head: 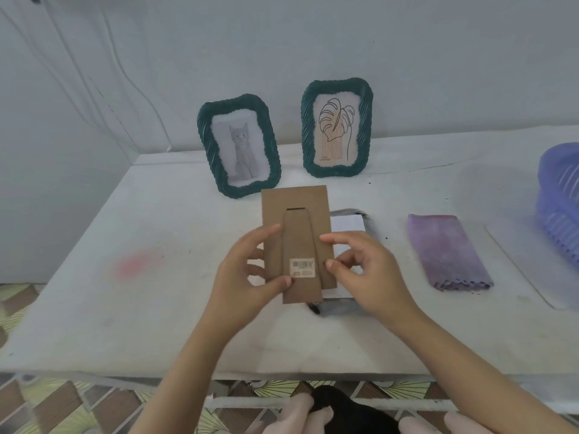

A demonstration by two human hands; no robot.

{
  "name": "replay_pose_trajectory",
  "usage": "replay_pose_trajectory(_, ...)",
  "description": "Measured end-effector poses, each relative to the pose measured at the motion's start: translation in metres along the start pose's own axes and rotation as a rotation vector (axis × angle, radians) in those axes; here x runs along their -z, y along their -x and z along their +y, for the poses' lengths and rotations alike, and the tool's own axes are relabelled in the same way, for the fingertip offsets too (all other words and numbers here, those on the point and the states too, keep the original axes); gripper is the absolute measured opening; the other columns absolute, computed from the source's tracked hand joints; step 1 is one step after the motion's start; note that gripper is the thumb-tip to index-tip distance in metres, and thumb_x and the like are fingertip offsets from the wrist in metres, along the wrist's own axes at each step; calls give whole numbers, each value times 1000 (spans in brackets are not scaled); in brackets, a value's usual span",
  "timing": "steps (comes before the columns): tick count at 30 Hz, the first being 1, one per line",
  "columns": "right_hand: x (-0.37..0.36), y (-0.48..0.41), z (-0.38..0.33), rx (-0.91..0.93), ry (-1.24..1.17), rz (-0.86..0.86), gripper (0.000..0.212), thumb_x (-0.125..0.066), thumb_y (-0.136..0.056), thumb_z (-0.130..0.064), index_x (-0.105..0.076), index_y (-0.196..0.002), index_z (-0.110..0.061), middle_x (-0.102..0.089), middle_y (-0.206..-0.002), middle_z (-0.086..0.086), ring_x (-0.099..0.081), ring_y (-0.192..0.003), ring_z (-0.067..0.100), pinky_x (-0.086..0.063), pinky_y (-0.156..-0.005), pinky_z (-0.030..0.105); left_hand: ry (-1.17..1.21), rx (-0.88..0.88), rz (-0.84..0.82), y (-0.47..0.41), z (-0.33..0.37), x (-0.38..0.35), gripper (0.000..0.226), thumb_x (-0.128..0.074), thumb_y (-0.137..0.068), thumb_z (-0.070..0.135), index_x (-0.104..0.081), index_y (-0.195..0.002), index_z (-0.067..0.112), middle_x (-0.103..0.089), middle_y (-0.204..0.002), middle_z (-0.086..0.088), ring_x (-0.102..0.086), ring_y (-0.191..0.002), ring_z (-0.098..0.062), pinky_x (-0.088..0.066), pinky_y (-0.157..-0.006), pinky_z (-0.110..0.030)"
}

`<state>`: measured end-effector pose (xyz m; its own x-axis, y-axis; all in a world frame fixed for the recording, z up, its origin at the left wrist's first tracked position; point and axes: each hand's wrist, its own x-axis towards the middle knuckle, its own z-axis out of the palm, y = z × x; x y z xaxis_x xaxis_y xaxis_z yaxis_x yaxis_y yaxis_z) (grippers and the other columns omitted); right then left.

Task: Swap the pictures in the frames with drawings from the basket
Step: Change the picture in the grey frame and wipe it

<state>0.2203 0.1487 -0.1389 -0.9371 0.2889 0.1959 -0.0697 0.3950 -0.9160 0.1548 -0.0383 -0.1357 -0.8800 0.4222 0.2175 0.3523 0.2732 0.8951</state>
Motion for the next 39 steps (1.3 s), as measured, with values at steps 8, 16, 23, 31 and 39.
replay_pose_trajectory(8,-63,-13,-1,47,252,-296,36,-62,-82,-16,-62,-117,-26,-61,-105,-6,-50,-82,3,-37,-79,14,-125,215,-27,13,-26,55,57,-78,-60,5,-62,-102,40,-47,-120,25,-56,-84,9,-45,-67,-10)
replay_pose_trajectory(16,-70,-12,-2,235,595,-332,35,-51,-88,-31,-57,-122,-30,-56,-117,-5,-42,-108,17,-26,-87,29,-594,399,-119,14,-29,55,64,-73,-72,21,-49,-128,41,-18,-154,0,-7,-138,-19,-14,-111,-37)
replay_pose_trajectory(23,-29,-15,7,181,735,-4,33,-55,-76,-31,-66,-107,-26,-65,-101,1,-56,-92,26,-42,-76,37,-482,125,-103,-2,-15,25,60,-72,-74,18,-50,-127,33,-35,-139,19,-23,-133,-11,-19,-103,-20)
replay_pose_trajectory(31,9,-8,34,-28,948,145,41,-65,-72,-27,-63,-112,-19,-69,-93,9,-56,-78,35,-40,-68,38,-327,75,-223,-20,-8,-29,55,-71,-77,29,-47,-126,39,-45,-132,19,-22,-137,-5,-19,-108,-22)
replay_pose_trajectory(39,15,-7,32,-46,732,186,42,-70,-71,-16,-64,-112,-22,-69,-98,5,-56,-86,32,-39,-76,37,-389,95,-263,-24,-6,-38,59,-71,-78,26,-46,-131,29,-44,-137,13,-18,-140,-11,-14,-105,-19)
